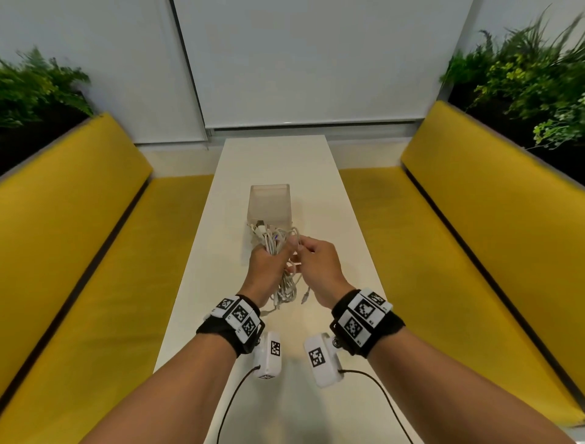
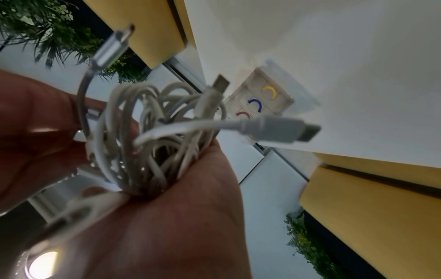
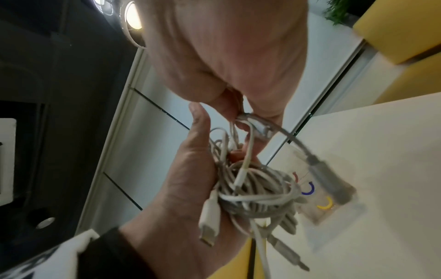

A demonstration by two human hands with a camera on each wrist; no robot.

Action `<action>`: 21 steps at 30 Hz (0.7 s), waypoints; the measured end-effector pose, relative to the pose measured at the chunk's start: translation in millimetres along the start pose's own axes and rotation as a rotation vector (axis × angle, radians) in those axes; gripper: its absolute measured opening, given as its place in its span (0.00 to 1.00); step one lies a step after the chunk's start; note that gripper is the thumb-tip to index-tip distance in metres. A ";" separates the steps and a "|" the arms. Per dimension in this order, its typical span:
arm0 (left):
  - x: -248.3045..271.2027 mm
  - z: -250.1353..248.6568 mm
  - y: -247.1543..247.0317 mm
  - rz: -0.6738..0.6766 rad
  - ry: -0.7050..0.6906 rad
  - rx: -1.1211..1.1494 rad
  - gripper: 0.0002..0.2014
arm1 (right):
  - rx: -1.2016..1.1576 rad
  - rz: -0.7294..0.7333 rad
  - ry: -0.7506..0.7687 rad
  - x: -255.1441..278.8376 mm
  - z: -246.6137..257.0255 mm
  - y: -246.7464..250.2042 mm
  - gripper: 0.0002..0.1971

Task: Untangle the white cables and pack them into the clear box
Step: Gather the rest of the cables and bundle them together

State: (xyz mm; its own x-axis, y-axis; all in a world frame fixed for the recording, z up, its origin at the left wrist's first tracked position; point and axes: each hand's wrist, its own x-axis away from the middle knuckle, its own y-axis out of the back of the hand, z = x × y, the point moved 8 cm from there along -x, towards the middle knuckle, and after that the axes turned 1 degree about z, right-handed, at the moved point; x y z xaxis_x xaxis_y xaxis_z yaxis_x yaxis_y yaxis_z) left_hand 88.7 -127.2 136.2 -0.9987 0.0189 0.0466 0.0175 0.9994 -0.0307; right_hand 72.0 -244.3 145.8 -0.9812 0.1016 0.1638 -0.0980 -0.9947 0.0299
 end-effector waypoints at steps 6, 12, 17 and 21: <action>-2.0 3.6 -5.2 0.058 -0.001 0.017 0.22 | -0.180 0.069 -0.070 9.2 2.0 -10.1 0.20; -8.0 4.5 -7.5 0.054 0.028 0.023 0.23 | -0.478 0.350 -0.015 26.3 14.1 -28.7 0.27; -10.6 4.0 5.1 -0.053 0.012 -0.024 0.14 | -0.184 0.435 0.127 32.1 15.1 -31.1 0.34; -10.7 -2.5 13.6 -0.121 -0.009 -0.082 0.08 | 0.121 0.378 0.219 29.0 1.6 -26.6 0.40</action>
State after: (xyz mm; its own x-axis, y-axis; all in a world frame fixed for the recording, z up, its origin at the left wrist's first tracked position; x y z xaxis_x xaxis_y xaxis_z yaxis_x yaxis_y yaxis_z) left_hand 99.7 -113.7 137.7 -0.9942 -0.1014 0.0356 -0.0993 0.9935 0.0561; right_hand 46.5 -214.9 151.3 -0.9576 -0.2869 -0.0265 0.2816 -0.9513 0.1257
